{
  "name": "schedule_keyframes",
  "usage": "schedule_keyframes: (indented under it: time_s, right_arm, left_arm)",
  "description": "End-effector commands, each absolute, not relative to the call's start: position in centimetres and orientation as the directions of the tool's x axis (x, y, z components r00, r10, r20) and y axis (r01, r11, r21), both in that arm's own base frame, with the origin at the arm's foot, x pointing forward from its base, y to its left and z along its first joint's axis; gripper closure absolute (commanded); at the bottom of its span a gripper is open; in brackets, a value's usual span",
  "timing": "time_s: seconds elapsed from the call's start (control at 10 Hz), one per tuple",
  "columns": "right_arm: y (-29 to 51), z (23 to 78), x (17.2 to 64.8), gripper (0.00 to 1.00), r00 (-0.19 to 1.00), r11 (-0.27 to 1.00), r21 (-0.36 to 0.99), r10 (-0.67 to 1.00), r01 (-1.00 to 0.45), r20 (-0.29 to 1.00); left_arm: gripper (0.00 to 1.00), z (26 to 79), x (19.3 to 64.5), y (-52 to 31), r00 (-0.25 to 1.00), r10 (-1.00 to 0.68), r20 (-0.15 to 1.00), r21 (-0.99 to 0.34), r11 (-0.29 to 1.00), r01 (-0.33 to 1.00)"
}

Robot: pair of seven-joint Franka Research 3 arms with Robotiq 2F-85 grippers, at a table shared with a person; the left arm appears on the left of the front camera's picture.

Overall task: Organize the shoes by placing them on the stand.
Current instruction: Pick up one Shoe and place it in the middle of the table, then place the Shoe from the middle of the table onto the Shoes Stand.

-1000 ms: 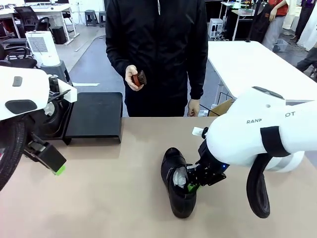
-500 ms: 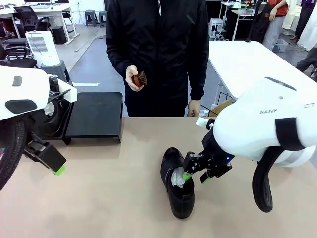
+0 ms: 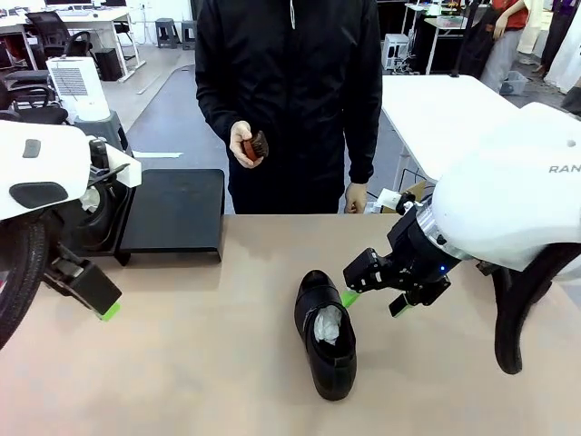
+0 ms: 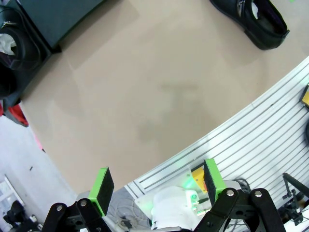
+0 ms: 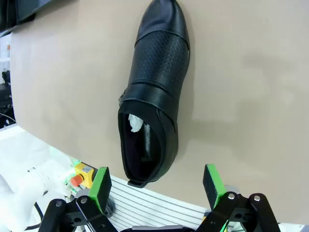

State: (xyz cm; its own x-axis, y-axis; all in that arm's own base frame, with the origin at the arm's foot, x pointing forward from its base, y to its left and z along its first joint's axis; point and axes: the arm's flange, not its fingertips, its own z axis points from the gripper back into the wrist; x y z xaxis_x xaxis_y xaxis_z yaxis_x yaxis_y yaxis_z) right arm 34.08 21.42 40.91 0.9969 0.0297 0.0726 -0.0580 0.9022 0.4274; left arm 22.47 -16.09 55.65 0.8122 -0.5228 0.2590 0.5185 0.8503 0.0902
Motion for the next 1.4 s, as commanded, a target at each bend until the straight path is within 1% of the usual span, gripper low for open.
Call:
schedule_keyframes:
  time_s: [0.0,0.6,0.7,0.8,0.9,1.1,1.2,1.3]
  right_arm:
    - [21.8,40.3,34.4,0.00,0.996,0.903,0.427,0.018,-0.052,0.083]
    - [21.5,40.5,34.2,0.00,0.997,0.904,0.424,0.028,-0.054,0.068]
    - [19.2,41.8,32.4,0.00,0.989,0.929,0.351,0.077,-0.116,0.122]
    - [14.0,43.8,32.7,0.00,0.988,0.927,0.372,-0.011,-0.048,0.155]
    - [9.4,45.5,33.1,0.00,0.979,0.927,0.376,-0.093,0.018,0.184]
    - [3.6,47.4,33.0,0.00,0.943,0.902,0.406,-0.254,0.150,0.216]
    - [1.8,47.9,32.9,0.00,0.919,0.877,0.430,-0.330,0.214,0.217]
    - [0.9,48.2,32.5,0.00,0.890,0.855,0.450,-0.390,0.257,0.234]
  left_arm:
    - [0.04,55.8,22.7,-16.1,0.809,-0.524,0.266,0.094,0.849,0.519]
    - [0.04,55.8,22.7,-16.1,0.809,-0.524,0.266,0.094,0.849,0.519]
    - [0.04,55.7,22.5,-16.1,0.812,-0.523,0.259,0.090,0.850,0.519]
    - [0.04,55.6,22.6,-20.6,0.734,-0.651,0.195,0.092,0.757,0.647]
    - [0.04,54.8,22.3,-24.5,0.699,-0.687,0.200,0.069,0.721,0.689]
    - [0.04,52.2,21.5,-31.0,0.691,-0.692,0.207,-0.022,0.703,0.711]
    - [0.04,50.8,21.3,-34.1,0.688,-0.691,0.222,-0.048,0.697,0.715]
    - [0.04,49.6,22.0,-36.5,0.709,-0.657,0.258,-0.031,0.728,0.685]
